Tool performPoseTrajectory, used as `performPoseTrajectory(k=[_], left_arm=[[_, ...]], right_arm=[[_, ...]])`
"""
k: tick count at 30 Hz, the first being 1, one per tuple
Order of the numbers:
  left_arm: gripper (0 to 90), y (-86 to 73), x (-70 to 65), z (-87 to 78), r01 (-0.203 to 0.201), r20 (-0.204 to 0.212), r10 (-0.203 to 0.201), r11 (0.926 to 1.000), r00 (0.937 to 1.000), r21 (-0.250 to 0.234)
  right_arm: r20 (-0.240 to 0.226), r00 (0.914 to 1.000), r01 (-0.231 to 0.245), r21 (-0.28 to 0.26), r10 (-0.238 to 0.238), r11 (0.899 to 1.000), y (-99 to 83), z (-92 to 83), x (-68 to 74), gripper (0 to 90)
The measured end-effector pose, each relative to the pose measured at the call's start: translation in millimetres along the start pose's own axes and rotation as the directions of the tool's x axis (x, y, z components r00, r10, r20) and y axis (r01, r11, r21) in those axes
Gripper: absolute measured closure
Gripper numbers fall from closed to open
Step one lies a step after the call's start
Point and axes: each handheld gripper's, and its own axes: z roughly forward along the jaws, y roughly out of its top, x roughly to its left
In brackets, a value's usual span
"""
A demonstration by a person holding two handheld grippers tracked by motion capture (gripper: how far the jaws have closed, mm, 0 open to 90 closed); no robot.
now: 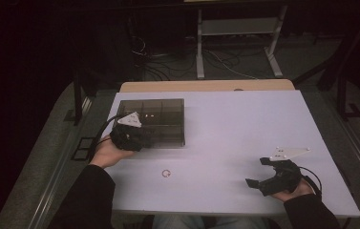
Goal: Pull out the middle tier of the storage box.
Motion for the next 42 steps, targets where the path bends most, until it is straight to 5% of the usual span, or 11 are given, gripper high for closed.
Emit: performPoseTrajectory(k=[17, 42], left_arm=[[76.2, -5.2, 11.4, 1.5, 0.036, 0.032, -0.036, 0.9992, 0.9989, -0.016], [77.2, -12.0, 7.9, -0.7, 0.034, 0.046, -0.033, 0.9989, 0.9984, -0.032]], right_arm=[[-0.004, 1.0000, 0.000, 0.005, 0.000, 1.000, -0.5, 1.0, 0.3, 0.0], [-0.007, 1.0000, -0.002, 0.005, 0.002, 1.000, -0.5, 0.9, 0.3, 0.0]])
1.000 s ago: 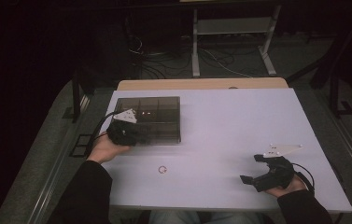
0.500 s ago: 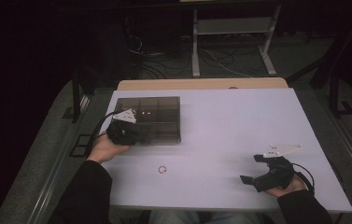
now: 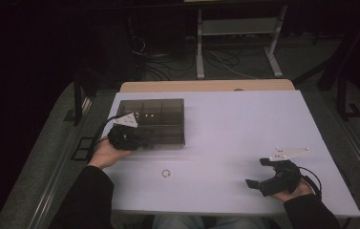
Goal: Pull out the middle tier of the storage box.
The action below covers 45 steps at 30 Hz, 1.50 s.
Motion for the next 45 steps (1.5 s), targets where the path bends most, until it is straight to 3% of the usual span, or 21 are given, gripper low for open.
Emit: performPoseTrajectory(k=[45], left_arm=[[77.5, -10.7, -25.1, -4.2, -0.056, -0.035, 0.056, 0.9984, 0.9978, 0.012]], right_arm=[[-0.005, 0.9999, 0.009, -0.004, -0.009, 1.000, 0.7, 0.8, -0.9, 0.0]])
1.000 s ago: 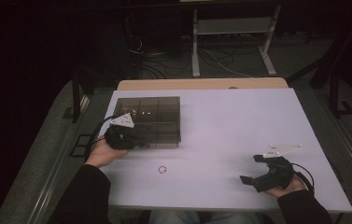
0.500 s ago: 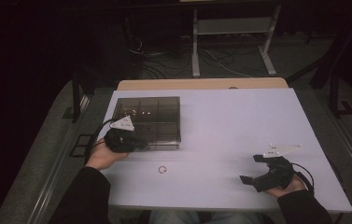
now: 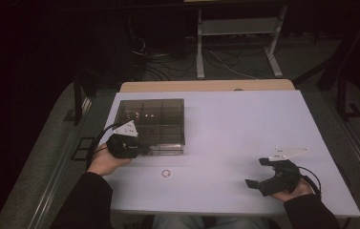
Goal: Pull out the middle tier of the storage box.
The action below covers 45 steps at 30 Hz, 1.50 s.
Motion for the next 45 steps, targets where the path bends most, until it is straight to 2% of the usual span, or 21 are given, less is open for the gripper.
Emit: performPoseTrajectory(k=[9, 22, 28, 35, 45], left_arm=[[77.5, -4.9, -4.8, -1.8, 0.000, 0.000, 0.000, 0.9999, 1.0000, -0.016], [78.6, -4.0, -9.9, -2.5, -0.009, 0.004, 0.009, 0.9999, 0.9999, -0.007], [78.7, -3.5, -12.6, -1.7, 0.002, 0.010, -0.002, 1.0000, 0.9999, -0.004], [78.9, -8.0, -13.9, -2.1, 0.022, 0.015, -0.022, 0.9994, 0.9996, -0.028], [79.2, -8.6, -17.5, -1.8, 0.022, 0.018, -0.022, 0.9995, 0.9996, -0.024]], right_arm=[[0.001, 1.0000, -0.005, 0.002, 0.005, 1.000, 0.5, 0.7, 0.4, 0.0], [0.000, 1.0000, -0.003, 0.003, 0.003, 1.000, 0.5, 0.7, 0.5, 0.0], [0.000, 1.0000, -0.002, 0.002, 0.002, 1.000, 0.6, 0.6, 0.6, 0.0], [-0.001, 1.0000, -0.001, 0.002, 0.001, 1.000, 0.6, 0.5, 0.7, 0.0], [0.000, 1.0000, 0.005, 0.002, -0.005, 1.000, 0.7, 1.3, 0.8, 0.0]])
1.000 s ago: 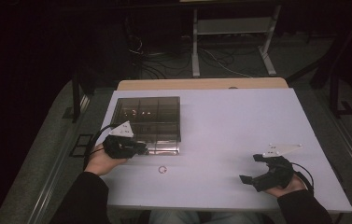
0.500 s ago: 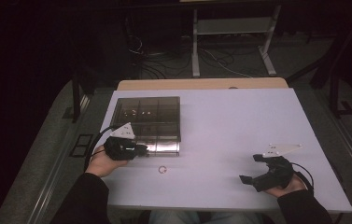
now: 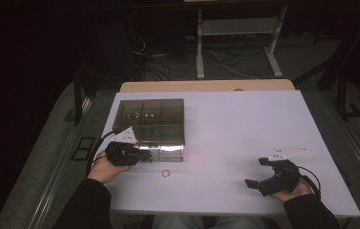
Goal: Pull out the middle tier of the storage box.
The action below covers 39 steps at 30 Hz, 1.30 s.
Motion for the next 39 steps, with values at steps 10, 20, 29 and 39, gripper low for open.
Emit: performPoseTrajectory(k=[10, 20, 29, 39], left_arm=[[79.2, 1.0, -4.3, 0.7, -0.005, 0.008, 0.005, 0.9999, 1.0000, 0.014], [69.9, 3.2, -4.4, -6.0, 0.027, 0.001, -0.027, 0.9996, 0.9996, -0.005], [64.7, 9.2, -9.9, -13.4, 0.056, -0.007, -0.056, 0.9981, 0.9984, -0.025], [53.5, 9.0, -25.0, -13.1, 0.151, 0.002, -0.151, 0.9848, 0.9885, -0.085]], right_arm=[[0.000, 1.0000, 0.001, 0.002, -0.001, 1.000, 0.1, 0.2, 0.1, 0.0], [-0.002, 1.0000, 0.002, 0.003, -0.002, 1.000, 0.2, 0.1, 0.6, 0.0], [-0.001, 1.0000, 0.001, 0.003, -0.001, 1.000, 0.1, -0.6, 1.8, 0.0], [-0.001, 1.0000, -0.001, -0.008, 0.001, 1.000, 0.1, -2.6, 2.8, 0.0]])
